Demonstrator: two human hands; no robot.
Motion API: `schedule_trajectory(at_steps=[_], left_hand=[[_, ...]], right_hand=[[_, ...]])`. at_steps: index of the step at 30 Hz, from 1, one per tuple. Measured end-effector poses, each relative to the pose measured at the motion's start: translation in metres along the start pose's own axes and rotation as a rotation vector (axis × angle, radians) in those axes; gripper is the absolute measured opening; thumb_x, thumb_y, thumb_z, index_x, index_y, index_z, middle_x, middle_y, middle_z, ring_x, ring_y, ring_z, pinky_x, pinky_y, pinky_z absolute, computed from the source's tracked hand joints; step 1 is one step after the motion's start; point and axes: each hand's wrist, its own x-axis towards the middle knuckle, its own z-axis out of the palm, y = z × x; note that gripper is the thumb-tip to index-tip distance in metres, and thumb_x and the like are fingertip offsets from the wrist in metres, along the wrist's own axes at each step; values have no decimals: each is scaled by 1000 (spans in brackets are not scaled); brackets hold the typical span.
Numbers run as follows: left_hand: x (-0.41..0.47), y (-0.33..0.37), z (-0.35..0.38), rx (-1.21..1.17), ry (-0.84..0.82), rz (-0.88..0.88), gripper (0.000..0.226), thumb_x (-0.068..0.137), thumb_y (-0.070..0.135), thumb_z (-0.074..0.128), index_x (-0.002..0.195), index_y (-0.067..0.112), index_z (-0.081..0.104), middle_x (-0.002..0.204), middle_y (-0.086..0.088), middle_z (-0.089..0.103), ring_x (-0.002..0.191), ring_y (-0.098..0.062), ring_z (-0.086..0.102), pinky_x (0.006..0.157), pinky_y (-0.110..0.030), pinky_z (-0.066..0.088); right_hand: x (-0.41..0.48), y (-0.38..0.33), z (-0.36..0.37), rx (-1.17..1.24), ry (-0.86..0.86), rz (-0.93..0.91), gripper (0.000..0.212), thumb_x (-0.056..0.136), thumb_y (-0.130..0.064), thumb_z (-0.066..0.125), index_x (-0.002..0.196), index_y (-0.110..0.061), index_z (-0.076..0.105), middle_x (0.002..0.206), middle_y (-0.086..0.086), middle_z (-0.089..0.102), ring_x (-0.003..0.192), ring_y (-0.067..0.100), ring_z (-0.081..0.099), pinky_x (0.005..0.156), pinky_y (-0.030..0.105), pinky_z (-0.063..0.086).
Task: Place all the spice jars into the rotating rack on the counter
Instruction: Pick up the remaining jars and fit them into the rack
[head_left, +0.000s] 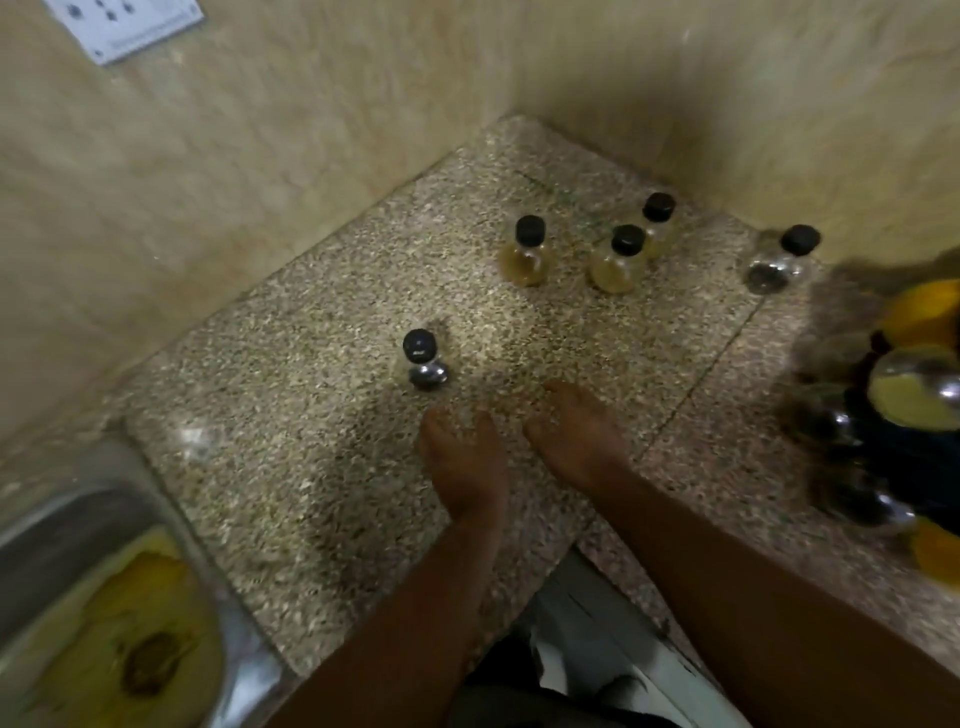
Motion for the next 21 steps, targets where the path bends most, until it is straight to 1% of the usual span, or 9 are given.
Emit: schedule_trajectory(at_steps=[2,4,6,9,12,14,16,18,21], left_hand=[[10,1,-10,1,64,-13,78,86,35,76,148,3,40,145,-22,46,135,-36,43,108,-36,35],[25,2,-16,13,99,33,85,84,38,78,151,7,36,148,-21,43,139,-36,40,109,-39,35],[44,4,-20,37,108,141,84,82,39,79,150,10,39,147,-18,46,137,-32,42,105,-36,34],[67,14,-22,99,80,321,76,83,41,76,147,17,44,141,-8,53,129,-21,46,98,-30,32],[84,21,-20,131,44,446,65,85,38,73,143,17,51,132,-4,61,121,-18,50,97,-34,41],[90,22,-19,124,9,478,56,86,34,71,138,16,56,124,-2,66,117,-20,51,96,-40,46],[91,23,-19,127,-18,486,50,86,32,70,133,16,61,118,-2,69,115,-24,54,94,-39,46],[88,24,-17,125,-50,514,48,86,32,69,130,14,63,117,-4,69,114,-25,55,94,-36,44],[76,29,-13,113,-110,519,49,84,39,71,128,17,65,113,0,71,108,-14,49,91,-39,47]], right_hand=[[5,-12,7,-140,-89,-16,82,85,-64,55,154,-28,29,163,11,27,150,33,22,117,57,27],[8,-20,13,-263,-191,-7,94,83,-74,51,158,-32,15,169,10,9,154,36,7,118,64,16],[11,-27,18,-351,-262,-21,101,81,-79,51,159,-35,5,169,11,-7,154,41,-4,116,70,7],[15,-30,19,-416,-309,-48,109,78,-81,54,159,-38,-4,167,13,-20,152,46,-13,114,73,1],[18,-29,22,-434,-333,-42,113,76,-85,52,158,-39,-10,166,12,-24,151,45,-17,112,73,-2],[18,-28,24,-431,-335,-43,113,76,-86,51,158,-39,-10,166,11,-24,151,45,-18,112,74,-2],[18,-27,25,-429,-331,-48,112,76,-86,52,158,-39,-9,166,10,-23,151,44,-18,112,74,-2],[17,-25,24,-406,-310,-58,108,79,-83,52,159,-39,-5,168,9,-19,152,43,-16,113,73,0],[13,-22,18,-267,-233,-66,99,83,-75,53,159,-37,1,170,7,-4,155,36,-4,118,68,9]])
